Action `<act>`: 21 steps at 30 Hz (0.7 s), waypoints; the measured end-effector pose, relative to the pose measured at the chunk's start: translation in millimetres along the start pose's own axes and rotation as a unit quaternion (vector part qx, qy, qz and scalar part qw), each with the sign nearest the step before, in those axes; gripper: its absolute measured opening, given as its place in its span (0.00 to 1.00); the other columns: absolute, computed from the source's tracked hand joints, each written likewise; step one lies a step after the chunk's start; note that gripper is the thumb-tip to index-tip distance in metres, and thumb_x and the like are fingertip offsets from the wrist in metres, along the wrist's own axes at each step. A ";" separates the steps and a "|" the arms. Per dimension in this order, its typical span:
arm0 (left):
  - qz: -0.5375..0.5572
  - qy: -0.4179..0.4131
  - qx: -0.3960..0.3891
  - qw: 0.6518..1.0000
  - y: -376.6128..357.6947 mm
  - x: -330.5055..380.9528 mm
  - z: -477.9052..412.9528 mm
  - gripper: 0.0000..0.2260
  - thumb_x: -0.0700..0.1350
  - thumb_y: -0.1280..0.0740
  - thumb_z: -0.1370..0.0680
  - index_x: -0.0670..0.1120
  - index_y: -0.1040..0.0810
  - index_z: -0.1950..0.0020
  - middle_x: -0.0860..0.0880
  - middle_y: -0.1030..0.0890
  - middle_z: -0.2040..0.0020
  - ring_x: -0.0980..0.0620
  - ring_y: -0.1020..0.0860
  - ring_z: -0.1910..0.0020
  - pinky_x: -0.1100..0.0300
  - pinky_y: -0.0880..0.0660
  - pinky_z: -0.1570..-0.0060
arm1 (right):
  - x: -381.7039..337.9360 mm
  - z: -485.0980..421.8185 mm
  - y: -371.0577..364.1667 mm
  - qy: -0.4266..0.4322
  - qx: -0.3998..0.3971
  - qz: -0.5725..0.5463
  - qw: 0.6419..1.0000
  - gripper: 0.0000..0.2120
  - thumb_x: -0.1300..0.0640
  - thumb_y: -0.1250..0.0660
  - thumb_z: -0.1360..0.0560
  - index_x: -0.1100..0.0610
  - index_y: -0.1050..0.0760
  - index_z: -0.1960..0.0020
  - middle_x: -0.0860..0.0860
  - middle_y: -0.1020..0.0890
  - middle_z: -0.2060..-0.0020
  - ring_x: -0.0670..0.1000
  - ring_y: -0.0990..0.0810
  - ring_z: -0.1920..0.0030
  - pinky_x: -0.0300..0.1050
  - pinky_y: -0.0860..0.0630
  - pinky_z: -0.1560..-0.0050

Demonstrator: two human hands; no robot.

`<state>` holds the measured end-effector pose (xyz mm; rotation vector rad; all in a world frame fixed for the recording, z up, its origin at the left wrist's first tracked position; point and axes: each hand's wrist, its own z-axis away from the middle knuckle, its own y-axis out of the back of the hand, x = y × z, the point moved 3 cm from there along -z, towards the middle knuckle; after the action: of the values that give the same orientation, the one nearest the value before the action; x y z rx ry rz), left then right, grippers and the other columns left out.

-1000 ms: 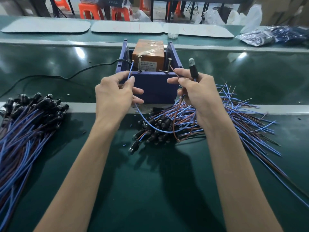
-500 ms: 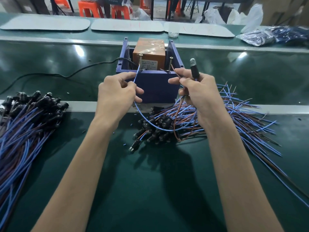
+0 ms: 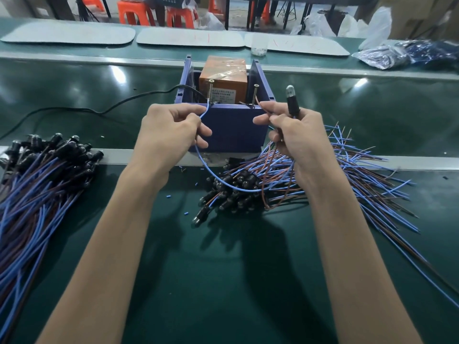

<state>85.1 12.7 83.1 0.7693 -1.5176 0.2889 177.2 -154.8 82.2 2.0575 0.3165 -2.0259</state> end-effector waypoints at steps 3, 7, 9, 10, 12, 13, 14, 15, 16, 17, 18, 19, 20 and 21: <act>0.001 -0.003 -0.004 1.000 0.2 1.5 0.7 0.13 0.36 0.39 0.23 0.52 0.19 0.55 0.55 0.19 0.72 0.59 0.25 0.76 0.68 0.25 0.68 | -0.1 0.4 0.2 0.000 -0.001 0.001 1.000 0.14 0.66 0.42 0.22 0.54 0.20 0.48 0.45 0.16 0.66 0.40 0.32 0.76 0.29 0.33 0.72; 0.011 -0.003 -0.009 1.000 -1.2 3.6 1.8 0.13 0.36 0.39 0.22 0.51 0.19 0.55 0.55 0.19 0.73 0.60 0.25 0.77 0.70 0.28 0.70 | 0.2 0.5 0.7 0.000 -0.005 0.006 1.000 0.14 0.66 0.42 0.22 0.55 0.20 0.47 0.45 0.15 0.65 0.40 0.31 0.75 0.29 0.32 0.72; 0.013 -0.004 -0.012 1.000 -2.0 4.1 2.7 0.13 0.35 0.39 0.22 0.50 0.19 0.54 0.55 0.19 0.73 0.60 0.26 0.77 0.71 0.29 0.71 | 0.1 0.6 0.8 0.000 -0.006 0.005 1.000 0.14 0.66 0.42 0.22 0.55 0.20 0.46 0.45 0.15 0.66 0.40 0.31 0.76 0.29 0.32 0.72; 0.013 -0.005 -0.014 1.000 -2.6 4.4 3.0 0.13 0.35 0.39 0.22 0.50 0.19 0.55 0.55 0.19 0.73 0.60 0.26 0.77 0.71 0.29 0.71 | -0.2 0.5 1.0 0.000 -0.006 0.005 1.000 0.14 0.66 0.42 0.22 0.55 0.20 0.46 0.45 0.15 0.66 0.40 0.31 0.76 0.28 0.32 0.72; 0.013 -0.006 -0.016 1.000 -3.7 4.6 3.3 0.13 0.35 0.39 0.22 0.50 0.19 0.55 0.55 0.19 0.73 0.60 0.26 0.77 0.72 0.30 0.72 | -0.3 0.8 1.0 0.001 -0.007 0.009 1.000 0.14 0.66 0.42 0.22 0.54 0.20 0.47 0.45 0.15 0.66 0.40 0.31 0.76 0.28 0.32 0.71; 0.013 -0.006 -0.016 1.000 -4.0 4.6 3.1 0.12 0.35 0.39 0.22 0.50 0.19 0.54 0.56 0.19 0.73 0.60 0.26 0.77 0.72 0.30 0.72 | -0.4 1.0 0.7 0.002 -0.008 0.010 1.000 0.14 0.66 0.42 0.22 0.54 0.20 0.48 0.45 0.15 0.66 0.40 0.31 0.76 0.28 0.32 0.72; 0.012 -0.006 -0.017 1.000 -4.3 4.7 2.6 0.11 0.36 0.38 0.22 0.49 0.18 0.53 0.56 0.19 0.73 0.60 0.25 0.77 0.72 0.30 0.72 | -0.5 0.9 0.4 0.003 -0.006 0.009 1.000 0.14 0.67 0.41 0.22 0.54 0.20 0.49 0.45 0.15 0.66 0.40 0.31 0.76 0.28 0.33 0.73; 0.010 -0.009 -0.017 1.000 -4.5 4.5 2.1 0.10 0.37 0.37 0.21 0.48 0.18 0.51 0.56 0.19 0.72 0.60 0.25 0.77 0.72 0.30 0.72 | -0.7 0.8 0.3 0.006 -0.004 0.010 1.000 0.14 0.67 0.41 0.22 0.54 0.20 0.49 0.45 0.16 0.66 0.40 0.31 0.76 0.27 0.34 0.74; 0.006 -0.012 -0.018 1.000 -5.0 4.4 1.6 0.09 0.38 0.36 0.21 0.47 0.18 0.49 0.57 0.19 0.72 0.60 0.25 0.77 0.73 0.30 0.72 | -0.7 0.3 0.2 0.009 -0.001 0.013 1.000 0.13 0.67 0.40 0.23 0.54 0.20 0.49 0.45 0.16 0.66 0.40 0.32 0.76 0.27 0.35 0.74; 0.002 -0.014 -0.019 1.000 -5.7 3.8 1.4 0.08 0.39 0.36 0.21 0.46 0.17 0.47 0.57 0.19 0.71 0.60 0.24 0.76 0.73 0.30 0.73 | -0.5 -0.1 0.4 0.011 0.002 0.018 1.000 0.12 0.67 0.39 0.23 0.55 0.20 0.49 0.45 0.16 0.66 0.40 0.32 0.76 0.27 0.35 0.75; -0.001 -0.016 -0.020 1.000 -6.2 3.4 1.3 0.08 0.40 0.35 0.21 0.46 0.17 0.46 0.57 0.19 0.71 0.60 0.24 0.76 0.73 0.30 0.73 | -0.2 -0.5 0.4 0.013 0.004 0.023 1.000 0.12 0.67 0.39 0.23 0.56 0.20 0.48 0.44 0.16 0.67 0.40 0.32 0.76 0.27 0.36 0.75; -0.002 -0.017 -0.020 1.000 -6.8 2.8 1.2 0.08 0.40 0.35 0.21 0.45 0.17 0.46 0.58 0.19 0.71 0.60 0.24 0.76 0.74 0.30 0.73 | 0.1 -0.9 0.4 0.014 0.005 0.027 1.000 0.11 0.66 0.39 0.23 0.57 0.20 0.46 0.44 0.16 0.67 0.40 0.32 0.76 0.26 0.36 0.75; -0.002 -0.017 -0.020 1.000 -6.9 2.4 1.1 0.08 0.41 0.35 0.21 0.45 0.17 0.45 0.58 0.19 0.71 0.60 0.24 0.76 0.74 0.31 0.73 | 0.6 -1.2 0.4 0.013 0.005 0.031 0.999 0.12 0.66 0.39 0.22 0.58 0.20 0.45 0.43 0.17 0.68 0.40 0.31 0.76 0.27 0.36 0.75; -0.003 -0.018 -0.020 1.000 -7.2 2.1 1.1 0.08 0.41 0.35 0.21 0.44 0.18 0.45 0.58 0.19 0.71 0.61 0.24 0.76 0.74 0.31 0.73 | 0.9 -1.3 0.6 0.012 0.004 0.034 0.999 0.12 0.66 0.39 0.22 0.59 0.20 0.44 0.43 0.17 0.69 0.39 0.31 0.76 0.27 0.36 0.75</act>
<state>88.8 6.1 83.1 0.7504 -1.5497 0.2415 178.7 -155.0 81.3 2.0707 0.2400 -1.9678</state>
